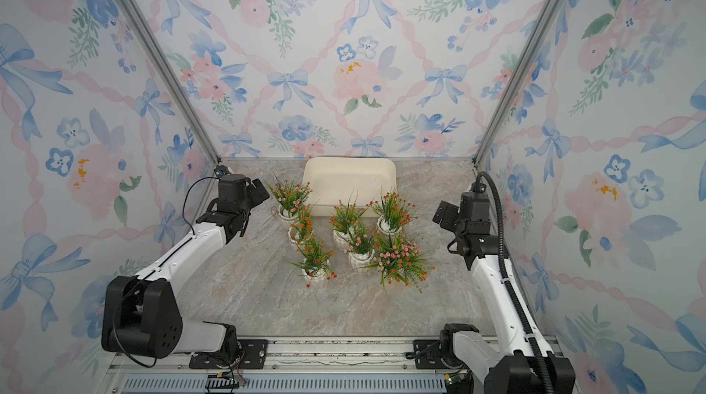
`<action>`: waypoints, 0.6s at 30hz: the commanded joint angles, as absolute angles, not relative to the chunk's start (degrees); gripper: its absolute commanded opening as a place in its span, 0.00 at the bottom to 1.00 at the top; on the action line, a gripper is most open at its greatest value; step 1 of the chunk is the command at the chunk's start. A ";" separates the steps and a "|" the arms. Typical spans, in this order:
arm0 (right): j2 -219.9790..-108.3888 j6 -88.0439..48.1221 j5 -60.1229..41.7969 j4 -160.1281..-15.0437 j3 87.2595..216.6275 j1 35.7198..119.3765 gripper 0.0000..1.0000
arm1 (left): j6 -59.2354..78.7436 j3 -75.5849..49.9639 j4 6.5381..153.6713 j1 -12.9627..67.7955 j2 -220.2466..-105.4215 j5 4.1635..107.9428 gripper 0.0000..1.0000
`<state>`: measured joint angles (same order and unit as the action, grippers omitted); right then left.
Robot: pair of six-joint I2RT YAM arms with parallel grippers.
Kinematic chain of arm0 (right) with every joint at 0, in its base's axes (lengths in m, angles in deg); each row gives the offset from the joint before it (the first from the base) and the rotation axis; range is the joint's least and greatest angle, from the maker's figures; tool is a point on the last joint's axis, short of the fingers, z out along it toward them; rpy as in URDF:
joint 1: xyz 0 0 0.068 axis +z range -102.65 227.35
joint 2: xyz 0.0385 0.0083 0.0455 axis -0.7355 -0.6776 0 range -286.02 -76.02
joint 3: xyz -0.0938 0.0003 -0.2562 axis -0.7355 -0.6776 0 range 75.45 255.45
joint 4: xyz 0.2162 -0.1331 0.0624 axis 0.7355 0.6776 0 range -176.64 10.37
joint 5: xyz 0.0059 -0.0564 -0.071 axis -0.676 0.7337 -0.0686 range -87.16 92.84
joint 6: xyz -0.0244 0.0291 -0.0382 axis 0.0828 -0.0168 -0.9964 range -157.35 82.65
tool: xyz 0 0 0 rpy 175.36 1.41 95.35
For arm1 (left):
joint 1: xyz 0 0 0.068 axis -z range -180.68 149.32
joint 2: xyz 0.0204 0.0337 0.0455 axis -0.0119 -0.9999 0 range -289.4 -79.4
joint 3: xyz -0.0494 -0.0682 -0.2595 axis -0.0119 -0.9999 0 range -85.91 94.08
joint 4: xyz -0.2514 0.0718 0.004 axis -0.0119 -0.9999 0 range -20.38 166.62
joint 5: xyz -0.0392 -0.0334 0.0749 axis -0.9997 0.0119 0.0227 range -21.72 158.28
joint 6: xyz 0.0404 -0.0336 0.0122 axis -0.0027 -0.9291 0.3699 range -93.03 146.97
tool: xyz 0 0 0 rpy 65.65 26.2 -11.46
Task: Put the potted gypsophila into the storage box
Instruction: Pick up the baby's breath potted plant from the center of the board.
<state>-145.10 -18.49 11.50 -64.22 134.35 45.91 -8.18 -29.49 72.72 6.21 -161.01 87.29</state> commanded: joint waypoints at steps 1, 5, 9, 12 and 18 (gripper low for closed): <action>-147.41 -15.35 9.67 -60.16 136.26 46.11 0.97 | -14.35 -25.88 63.45 6.34 -164.66 85.25 0.98; -147.94 -15.64 9.08 -59.67 135.84 46.63 0.97 | -16.14 -24.19 60.22 7.63 -167.09 84.36 0.98; -146.84 -15.11 9.16 -61.09 133.50 46.81 0.97 | -15.30 -22.78 57.60 8.10 -167.87 83.84 0.98; -146.78 -15.44 9.49 -61.01 132.85 46.80 0.97 | -13.49 -22.70 56.74 8.64 -166.95 82.71 0.98; -146.79 -16.86 9.87 -60.22 132.63 46.72 0.97 | -10.29 -23.11 52.85 8.88 -165.59 82.85 0.97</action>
